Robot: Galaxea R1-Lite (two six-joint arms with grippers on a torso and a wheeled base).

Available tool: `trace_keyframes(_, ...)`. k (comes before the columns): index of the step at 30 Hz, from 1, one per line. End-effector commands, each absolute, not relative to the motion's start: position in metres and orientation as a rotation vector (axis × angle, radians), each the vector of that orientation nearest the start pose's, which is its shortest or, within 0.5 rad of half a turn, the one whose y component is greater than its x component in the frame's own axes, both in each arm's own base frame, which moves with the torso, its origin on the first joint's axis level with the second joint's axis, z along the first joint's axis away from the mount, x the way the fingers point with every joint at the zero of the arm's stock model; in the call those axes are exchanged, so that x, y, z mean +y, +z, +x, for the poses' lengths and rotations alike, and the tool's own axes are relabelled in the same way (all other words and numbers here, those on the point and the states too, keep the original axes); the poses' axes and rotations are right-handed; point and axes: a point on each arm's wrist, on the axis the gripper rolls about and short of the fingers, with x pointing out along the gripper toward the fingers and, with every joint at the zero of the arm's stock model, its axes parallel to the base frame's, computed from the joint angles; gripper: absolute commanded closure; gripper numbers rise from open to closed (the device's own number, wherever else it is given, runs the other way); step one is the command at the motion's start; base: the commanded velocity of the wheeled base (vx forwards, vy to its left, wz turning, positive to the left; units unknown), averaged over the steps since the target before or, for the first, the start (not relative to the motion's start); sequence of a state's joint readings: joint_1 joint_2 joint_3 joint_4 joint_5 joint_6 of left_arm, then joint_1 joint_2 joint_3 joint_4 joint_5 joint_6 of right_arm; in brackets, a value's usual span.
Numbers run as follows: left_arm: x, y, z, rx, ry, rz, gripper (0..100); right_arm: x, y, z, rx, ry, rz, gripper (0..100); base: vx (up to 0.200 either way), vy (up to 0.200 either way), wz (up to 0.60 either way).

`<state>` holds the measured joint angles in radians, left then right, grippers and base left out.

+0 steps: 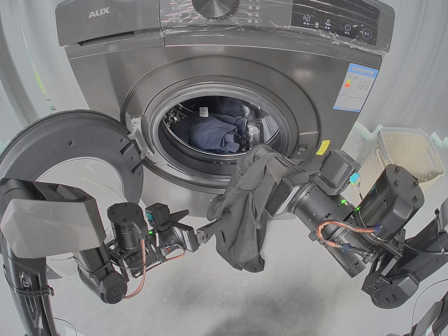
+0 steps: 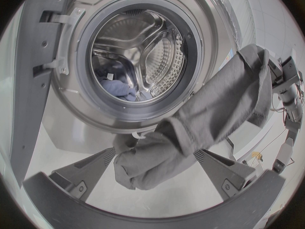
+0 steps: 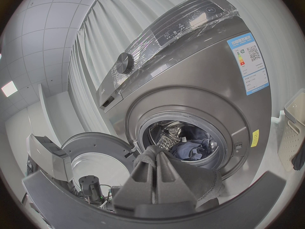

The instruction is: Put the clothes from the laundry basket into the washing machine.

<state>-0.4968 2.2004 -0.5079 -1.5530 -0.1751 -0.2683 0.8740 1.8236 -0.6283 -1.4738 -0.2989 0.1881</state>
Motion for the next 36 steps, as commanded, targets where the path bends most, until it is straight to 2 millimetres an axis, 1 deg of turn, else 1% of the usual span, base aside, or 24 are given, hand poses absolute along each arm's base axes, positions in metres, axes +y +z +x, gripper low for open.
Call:
trace_keyframes(1, -0.167, 0.053, 0.298, 0.178, -0.662, -0.242, 0, 0.232, 0.181, 0.202, -0.173, 0.594, 0.334, 100, 0.000, 0.000, 0.00)
trace_keyframes(10, -0.173, 0.052, 0.311, 0.130, -0.673, -0.202, 0, 0.235, 0.176, 0.203, -0.160, 0.597, 0.328, 100, 0.000, 0.000, 0.00)
trace_keyframes(16, -0.174, 0.054, 0.311, 0.121, -0.701, -0.190, 0, 0.236, 0.174, 0.204, -0.153, 0.596, 0.323, 100, 0.000, 0.000, 0.00)
trace_keyframes(21, -0.173, 0.052, 0.304, 0.134, -0.723, -0.159, 0, 0.236, 0.171, 0.207, -0.146, 0.588, 0.318, 100, 0.000, 0.000, 0.00)
trace_keyframes(29, -0.176, 0.055, 0.309, 0.111, -0.733, -0.160, 0, 0.237, 0.171, 0.205, -0.145, 0.596, 0.320, 100, 0.000, 0.000, 0.00)
trace_keyframes(30, -0.177, 0.054, 0.308, 0.113, -0.738, -0.160, 100, 0.237, 0.171, 0.205, -0.145, 0.596, 0.320, 100, 0.000, 0.000, 0.00)
trace_keyframes(36, -0.184, 0.057, 0.306, 0.101, -0.770, -0.155, 100, 0.238, 0.169, 0.206, -0.141, 0.596, 0.317, 100, 0.000, 0.000, 0.00)
